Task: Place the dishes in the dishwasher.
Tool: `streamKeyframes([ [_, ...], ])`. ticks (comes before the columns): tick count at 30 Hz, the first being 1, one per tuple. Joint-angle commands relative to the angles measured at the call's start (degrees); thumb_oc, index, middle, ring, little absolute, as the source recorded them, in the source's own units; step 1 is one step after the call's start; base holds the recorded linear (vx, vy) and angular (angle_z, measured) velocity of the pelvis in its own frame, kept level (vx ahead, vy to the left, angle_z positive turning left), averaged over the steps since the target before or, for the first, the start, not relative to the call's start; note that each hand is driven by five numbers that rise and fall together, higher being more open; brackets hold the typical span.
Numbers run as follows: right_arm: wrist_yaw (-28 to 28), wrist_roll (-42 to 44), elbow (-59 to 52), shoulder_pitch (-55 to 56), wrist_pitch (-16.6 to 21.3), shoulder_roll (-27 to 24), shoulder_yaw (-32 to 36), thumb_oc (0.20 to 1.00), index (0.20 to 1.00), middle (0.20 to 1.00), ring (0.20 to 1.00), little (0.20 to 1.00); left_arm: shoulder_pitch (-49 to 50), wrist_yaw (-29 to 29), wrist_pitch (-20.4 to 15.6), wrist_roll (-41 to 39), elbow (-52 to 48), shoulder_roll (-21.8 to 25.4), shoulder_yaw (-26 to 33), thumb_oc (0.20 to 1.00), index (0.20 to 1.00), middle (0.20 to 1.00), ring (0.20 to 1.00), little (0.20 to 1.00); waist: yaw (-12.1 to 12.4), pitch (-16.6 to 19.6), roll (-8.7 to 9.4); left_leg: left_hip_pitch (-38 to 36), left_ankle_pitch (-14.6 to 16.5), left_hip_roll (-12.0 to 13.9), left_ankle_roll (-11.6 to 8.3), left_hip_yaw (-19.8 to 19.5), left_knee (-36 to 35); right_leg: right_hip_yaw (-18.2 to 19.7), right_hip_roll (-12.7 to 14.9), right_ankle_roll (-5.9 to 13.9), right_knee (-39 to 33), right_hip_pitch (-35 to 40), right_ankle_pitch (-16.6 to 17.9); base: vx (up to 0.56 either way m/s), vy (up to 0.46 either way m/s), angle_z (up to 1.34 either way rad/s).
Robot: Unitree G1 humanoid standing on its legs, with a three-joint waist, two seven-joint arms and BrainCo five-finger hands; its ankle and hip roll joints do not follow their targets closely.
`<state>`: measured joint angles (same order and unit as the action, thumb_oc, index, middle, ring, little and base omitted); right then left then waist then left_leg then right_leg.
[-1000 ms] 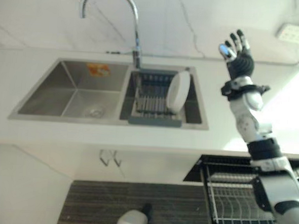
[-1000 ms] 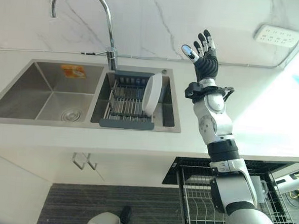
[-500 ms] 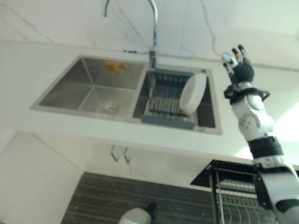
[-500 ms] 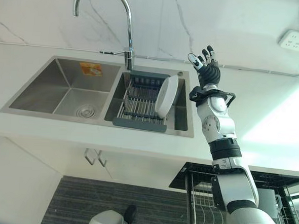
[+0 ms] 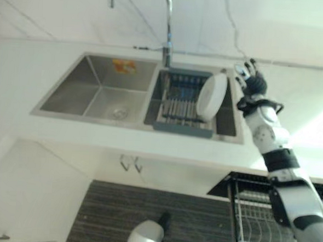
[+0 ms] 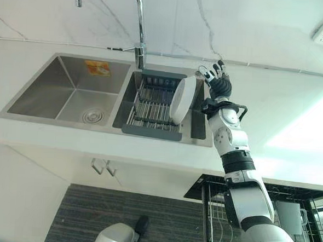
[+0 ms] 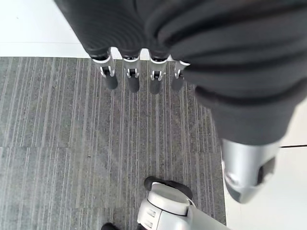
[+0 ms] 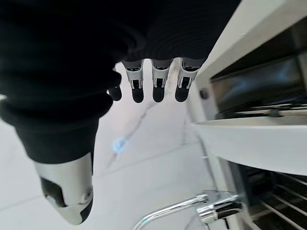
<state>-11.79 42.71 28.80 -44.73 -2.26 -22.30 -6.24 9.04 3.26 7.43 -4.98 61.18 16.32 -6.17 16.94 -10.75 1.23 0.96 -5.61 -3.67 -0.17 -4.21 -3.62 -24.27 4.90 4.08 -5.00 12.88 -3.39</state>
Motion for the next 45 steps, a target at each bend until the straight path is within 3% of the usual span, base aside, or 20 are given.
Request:
streamKeyframes([
  [1, -0.34, -0.61, -1.99, 0.26, 2.37, -2.71, -0.36, 1.0, 1.0, 1.0, 1.0, 1.0, 0.5, -0.2, 0.43, 2.03, 1.57, 1.64, -3.65, 1.0, 1.0, 1.0, 1.0, 1.0, 1.54, 3.22, -2.76, -1.45, 2.88, 5.36, -3.23, 0.71, -1.38, -1.66, 4.82, 3.83, 3.47, -0.67, -0.53, 0.0, 0.0, 0.0],
  [13, -0.15, -1.53, -2.21, 2.11, 2.31, -1.29, -1.3, 1.0, 1.0, 1.0, 1.0, 1.0, 2.38, -1.0, 1.12, 2.42, -0.87, 2.3, -3.01, 1.0, 1.0, 1.0, 1.0, 1.0, 1.46, 2.11, -3.88, -1.25, 2.53, 5.56, -3.3, 0.51, -1.08, -0.91, 5.12, 3.78, 4.23, -0.86, -0.85, 0.01, -0.001, 0.0],
  [26, -0.12, -0.13, -1.44, 4.59, 2.55, 1.65, -2.55, 1.0, 1.0, 1.0, 1.0, 1.0, 2.48, -0.69, 1.93, 2.87, -1.26, 2.29, -2.71, 1.0, 1.0, 1.0, 1.0, 1.0, 1.25, 1.41, -3.86, -1.41, 2.52, 5.79, -3.1, 1.08, -0.9, -0.39, 5.24, 3.8, 5.1, -1.1, -1.08, 0.02, -0.006, 0.0],
  [45, -0.07, -1.45, 1.73, 2.93, 1.58, 0.88, -2.33, 1.0, 1.0, 1.0, 1.0, 1.0, 1.78, -0.93, 2.94, 2.69, -2.17, 2.86, -3.69, 1.0, 1.0, 1.0, 1.0, 1.0, 2.01, 0.09, -4.66, -0.06, 1.91, 5.11, -2.82, -0.03, -0.27, -0.62, 6.15, 4.16, 6.37, -1.63, -1.09, 0.0, 0.0, 0.0],
])
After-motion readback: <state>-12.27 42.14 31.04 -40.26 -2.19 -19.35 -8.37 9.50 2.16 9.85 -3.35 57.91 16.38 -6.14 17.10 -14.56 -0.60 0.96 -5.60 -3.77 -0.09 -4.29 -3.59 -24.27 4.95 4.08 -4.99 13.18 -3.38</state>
